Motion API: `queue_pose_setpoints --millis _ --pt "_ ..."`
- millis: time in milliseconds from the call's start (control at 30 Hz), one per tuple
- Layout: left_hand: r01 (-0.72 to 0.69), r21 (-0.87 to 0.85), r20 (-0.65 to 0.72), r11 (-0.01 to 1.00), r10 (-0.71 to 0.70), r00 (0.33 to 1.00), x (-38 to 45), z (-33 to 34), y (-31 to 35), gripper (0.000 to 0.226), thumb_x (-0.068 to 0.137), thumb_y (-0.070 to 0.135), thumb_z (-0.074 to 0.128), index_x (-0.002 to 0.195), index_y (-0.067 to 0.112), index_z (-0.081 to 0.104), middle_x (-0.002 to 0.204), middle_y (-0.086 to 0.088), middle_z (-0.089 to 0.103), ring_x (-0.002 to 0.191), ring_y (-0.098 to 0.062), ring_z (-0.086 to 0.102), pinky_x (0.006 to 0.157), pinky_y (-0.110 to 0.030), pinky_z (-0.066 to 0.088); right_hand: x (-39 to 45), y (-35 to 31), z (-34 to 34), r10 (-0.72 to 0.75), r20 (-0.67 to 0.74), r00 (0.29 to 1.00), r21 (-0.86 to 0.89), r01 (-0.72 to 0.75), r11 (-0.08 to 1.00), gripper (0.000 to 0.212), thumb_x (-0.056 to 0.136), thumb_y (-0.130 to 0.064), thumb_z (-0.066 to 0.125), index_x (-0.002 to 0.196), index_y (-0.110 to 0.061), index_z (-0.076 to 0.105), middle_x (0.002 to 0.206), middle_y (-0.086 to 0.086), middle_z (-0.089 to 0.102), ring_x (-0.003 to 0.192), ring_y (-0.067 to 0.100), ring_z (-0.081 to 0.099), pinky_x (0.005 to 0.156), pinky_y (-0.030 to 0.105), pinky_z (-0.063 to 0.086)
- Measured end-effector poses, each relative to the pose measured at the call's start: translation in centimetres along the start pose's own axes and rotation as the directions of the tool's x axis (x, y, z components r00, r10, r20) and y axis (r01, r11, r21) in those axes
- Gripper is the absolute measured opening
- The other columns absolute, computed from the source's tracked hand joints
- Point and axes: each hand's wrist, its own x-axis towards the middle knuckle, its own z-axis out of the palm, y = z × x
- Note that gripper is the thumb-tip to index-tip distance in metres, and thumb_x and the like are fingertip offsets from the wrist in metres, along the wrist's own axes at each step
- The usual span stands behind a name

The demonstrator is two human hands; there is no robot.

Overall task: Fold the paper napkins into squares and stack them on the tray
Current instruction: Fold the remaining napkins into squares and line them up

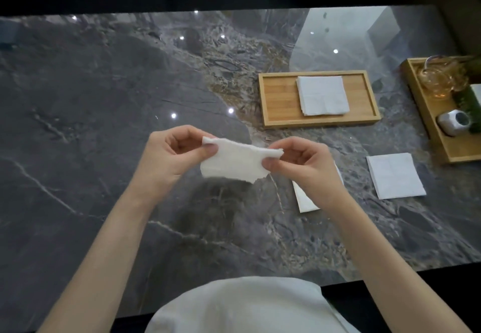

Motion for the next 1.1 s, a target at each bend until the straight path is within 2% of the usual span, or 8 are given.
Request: queue_pose_setpoints --millis 200,333,433,600,733,867,1000,1100 --pt "0.058 0.107 0.159 0.993 -0.075 0.984 -4.1 -1.4 -0.8 0.013 0.058 0.0 0.079 0.067 0.008 0.073 0.079 -0.001 0.075 0.08 -0.011 0.069 0.075 -0.012 0.048 -2.3 0.4 -0.6 0.057 0.127 0.99 -0.123 -0.041 0.992 0.008 0.075 -0.003 0.072 0.079 -0.01 0.074 0.079 0.003 0.074 0.069 0.004 0.064 0.066 0.012 0.046" --pt "0.198 0.175 0.099 0.964 -0.217 0.971 -5.7 -0.9 -4.4 0.015 0.068 -0.006 0.072 0.071 0.009 0.075 0.078 0.0 0.075 0.078 -0.01 0.069 0.073 -0.014 0.05 -3.5 3.5 -0.2 0.202 0.142 0.969 -0.194 -0.173 0.966 0.008 0.08 -0.003 0.069 0.083 -0.008 0.074 0.084 0.006 0.074 0.08 0.016 0.068 0.073 0.019 0.051" --pt "0.253 0.216 0.028 0.943 -0.264 0.964 -5.9 -0.4 -7.0 0.021 0.071 -0.001 0.072 0.072 0.019 0.075 0.074 0.007 0.075 0.072 -0.005 0.068 0.069 -0.013 0.049 -3.8 5.7 0.2 0.307 0.135 0.942 -0.234 -0.271 0.934 0.006 0.082 -0.005 0.067 0.084 -0.006 0.073 0.081 0.003 0.073 0.077 0.01 0.067 0.07 0.016 0.049" --pt "0.247 0.251 -0.085 0.936 -0.233 0.969 -4.7 -0.2 -9.7 0.022 0.073 0.004 0.071 0.074 0.026 0.073 0.07 0.021 0.071 0.069 0.0 0.064 0.07 -0.013 0.05 -2.6 7.7 1.0 0.348 0.021 0.937 -0.227 -0.335 0.914 0.008 0.087 -0.01 0.063 0.087 -0.006 0.07 0.072 -0.006 0.067 0.057 -0.006 0.058 0.056 0.008 0.042" --pt "0.232 0.284 -0.177 0.93 -0.187 0.966 -3.0 -0.2 -11.4 0.016 0.076 0.011 0.07 0.078 0.027 0.069 0.07 0.025 0.069 0.069 -0.001 0.062 0.071 -0.017 0.051 -0.7 8.5 1.7 0.314 -0.038 0.949 -0.264 -0.312 0.912 0.009 0.088 -0.017 0.062 0.083 -0.013 0.068 0.077 -0.005 0.068 0.073 0.002 0.059 0.071 0.019 0.046" --pt "0.244 0.294 -0.247 0.924 -0.173 0.953 -1.5 0.4 -12.6 0.011 0.078 0.011 0.068 0.079 0.022 0.067 0.073 0.011 0.068 0.066 0.001 0.06 0.071 -0.021 0.05 1.1 9.4 2.6 0.321 -0.096 0.942 -0.352 -0.333 0.875 0.01 0.088 -0.018 0.058 0.084 -0.012 0.066 0.081 0.007 0.068 0.074 0.01 0.056 0.067 0.026 0.042" --pt "0.24 0.395 -0.306 0.887 -0.119 0.945 -0.7 0.8 -13.3 0.006 0.078 0.012 0.066 0.083 0.013 0.068 0.071 0.005 0.065 0.06 0.003 0.057 0.059 -0.004 0.041 2.0 9.8 3.1 0.28 -0.158 0.947 -0.431 -0.321 0.843 0.008 0.087 -0.014 0.057 0.087 -0.015 0.065 0.078 0.002 0.066 0.072 0.011 0.055 0.062 0.022 0.04" --pt "0.212 0.464 -0.308 0.86 -0.067 0.949 -0.6 0.7 -13.7 0.007 0.078 0.009 0.066 0.085 0.011 0.067 0.076 0.0 0.064 0.061 -0.004 0.053 0.057 -0.003 0.038 2.2 9.9 3.3 0.239 -0.185 0.953 -0.476 -0.3 0.827 0.009 0.088 -0.014 0.056 0.089 -0.015 0.065 0.072 -0.004 0.062 0.071 0.011 0.054 0.061 0.022 0.04"
